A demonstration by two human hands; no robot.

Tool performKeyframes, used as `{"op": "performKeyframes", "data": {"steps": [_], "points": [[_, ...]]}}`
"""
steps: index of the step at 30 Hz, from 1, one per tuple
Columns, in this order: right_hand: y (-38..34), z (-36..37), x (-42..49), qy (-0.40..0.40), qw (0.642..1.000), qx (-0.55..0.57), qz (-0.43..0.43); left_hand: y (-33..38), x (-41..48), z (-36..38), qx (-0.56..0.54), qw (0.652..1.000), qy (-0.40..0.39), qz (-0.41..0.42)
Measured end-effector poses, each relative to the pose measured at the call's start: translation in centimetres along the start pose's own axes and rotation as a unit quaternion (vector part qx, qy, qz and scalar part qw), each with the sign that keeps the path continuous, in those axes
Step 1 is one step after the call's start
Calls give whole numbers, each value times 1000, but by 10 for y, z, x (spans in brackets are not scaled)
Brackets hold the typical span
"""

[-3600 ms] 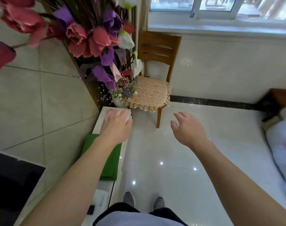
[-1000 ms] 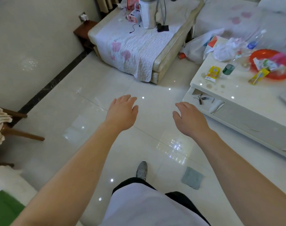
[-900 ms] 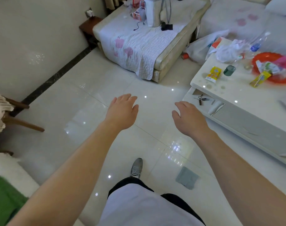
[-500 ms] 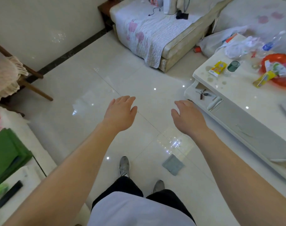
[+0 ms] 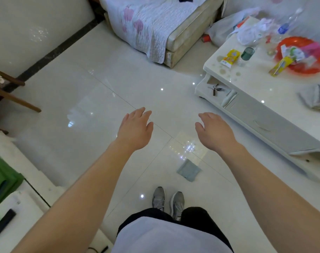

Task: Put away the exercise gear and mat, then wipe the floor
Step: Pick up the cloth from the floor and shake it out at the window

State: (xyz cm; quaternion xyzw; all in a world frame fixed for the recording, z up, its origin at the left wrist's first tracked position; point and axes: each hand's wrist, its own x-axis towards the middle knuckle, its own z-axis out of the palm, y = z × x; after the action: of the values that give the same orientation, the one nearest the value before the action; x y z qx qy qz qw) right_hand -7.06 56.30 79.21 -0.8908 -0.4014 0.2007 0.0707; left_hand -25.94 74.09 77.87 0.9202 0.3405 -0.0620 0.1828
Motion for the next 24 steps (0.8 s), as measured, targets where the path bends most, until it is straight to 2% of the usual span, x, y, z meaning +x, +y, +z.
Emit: {"op": "performKeyframes", "data": {"steps": [8, 15, 24], "points": [[35, 1, -6, -1, 1000, -6, -14, 28, -7, 12, -10, 1000, -2, -27], [115, -23, -4, -16, 999, -20, -36, 105, -10, 43, -25, 997, 6, -71], [209, -25, -4, -65, 990, -60, -110, 194, -17, 96, -27, 993, 4, -118]]}}
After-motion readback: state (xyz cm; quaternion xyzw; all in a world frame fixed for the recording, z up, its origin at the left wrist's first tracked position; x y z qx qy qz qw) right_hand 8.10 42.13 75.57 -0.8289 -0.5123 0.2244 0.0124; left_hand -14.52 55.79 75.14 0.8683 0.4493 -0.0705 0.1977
